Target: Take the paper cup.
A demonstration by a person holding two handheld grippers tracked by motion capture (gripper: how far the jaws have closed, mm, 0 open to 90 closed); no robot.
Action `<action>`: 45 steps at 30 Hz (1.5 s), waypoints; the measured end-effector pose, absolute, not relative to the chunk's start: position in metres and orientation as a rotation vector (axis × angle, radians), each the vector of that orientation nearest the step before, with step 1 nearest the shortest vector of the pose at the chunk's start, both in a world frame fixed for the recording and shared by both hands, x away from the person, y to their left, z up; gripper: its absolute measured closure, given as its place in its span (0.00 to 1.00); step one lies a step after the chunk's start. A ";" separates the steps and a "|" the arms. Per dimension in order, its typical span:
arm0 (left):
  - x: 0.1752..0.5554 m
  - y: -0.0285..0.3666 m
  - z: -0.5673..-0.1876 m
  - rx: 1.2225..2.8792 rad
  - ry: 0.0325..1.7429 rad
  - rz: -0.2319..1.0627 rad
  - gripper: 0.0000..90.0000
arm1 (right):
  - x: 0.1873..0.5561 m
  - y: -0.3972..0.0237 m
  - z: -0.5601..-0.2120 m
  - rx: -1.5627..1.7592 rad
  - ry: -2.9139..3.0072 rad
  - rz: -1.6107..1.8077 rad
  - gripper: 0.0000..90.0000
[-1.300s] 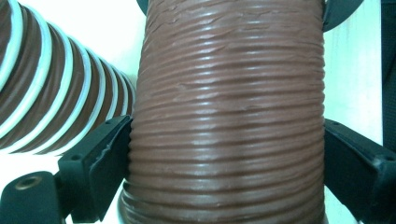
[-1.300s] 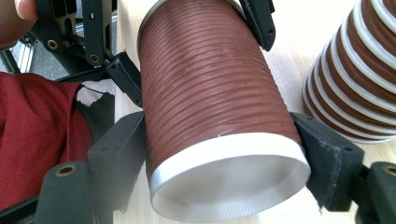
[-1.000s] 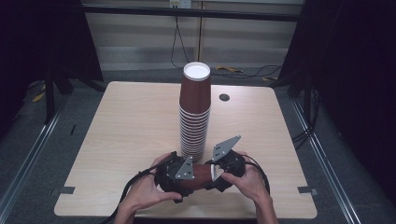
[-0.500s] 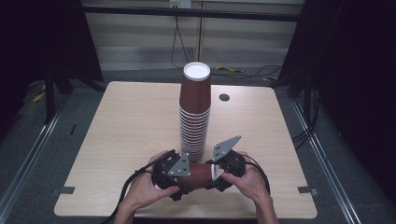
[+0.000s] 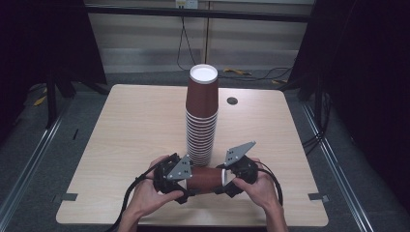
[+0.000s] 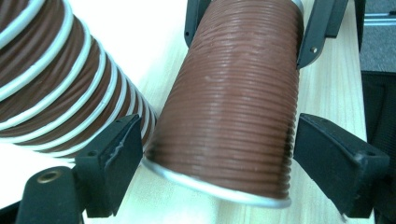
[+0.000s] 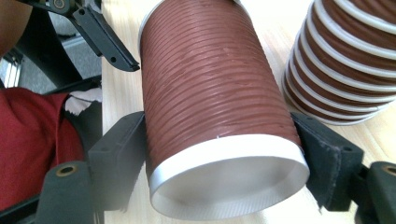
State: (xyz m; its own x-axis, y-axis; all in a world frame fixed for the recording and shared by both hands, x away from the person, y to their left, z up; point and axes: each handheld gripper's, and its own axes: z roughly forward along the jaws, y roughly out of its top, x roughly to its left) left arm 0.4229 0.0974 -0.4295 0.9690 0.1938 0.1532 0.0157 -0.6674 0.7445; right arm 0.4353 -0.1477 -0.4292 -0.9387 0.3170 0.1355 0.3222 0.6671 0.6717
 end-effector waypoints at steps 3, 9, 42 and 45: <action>0.423 0.100 -0.430 2.273 0.176 0.283 0.17 | 0.435 -0.151 -0.432 -0.575 -2.856 -1.179 0.25; 0.424 0.105 -0.432 2.234 0.216 0.284 0.18 | 0.434 -0.157 -0.439 -0.638 -2.837 -1.216 0.25; 0.427 0.117 -0.433 2.167 0.286 0.289 0.17 | 0.420 -0.171 -0.453 -0.729 -2.759 -1.569 0.25; 0.428 0.117 -0.434 2.163 0.295 0.286 0.17 | 0.419 -0.172 -0.455 -0.744 -2.743 -1.593 0.25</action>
State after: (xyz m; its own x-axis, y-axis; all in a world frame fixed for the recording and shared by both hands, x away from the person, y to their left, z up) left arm 0.4277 0.1174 -0.4337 0.9447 0.3139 0.0947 0.1041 -0.5612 0.8211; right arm 0.4187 -0.1719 -0.4550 -0.8892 0.4402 0.1244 0.3261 0.4195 0.8471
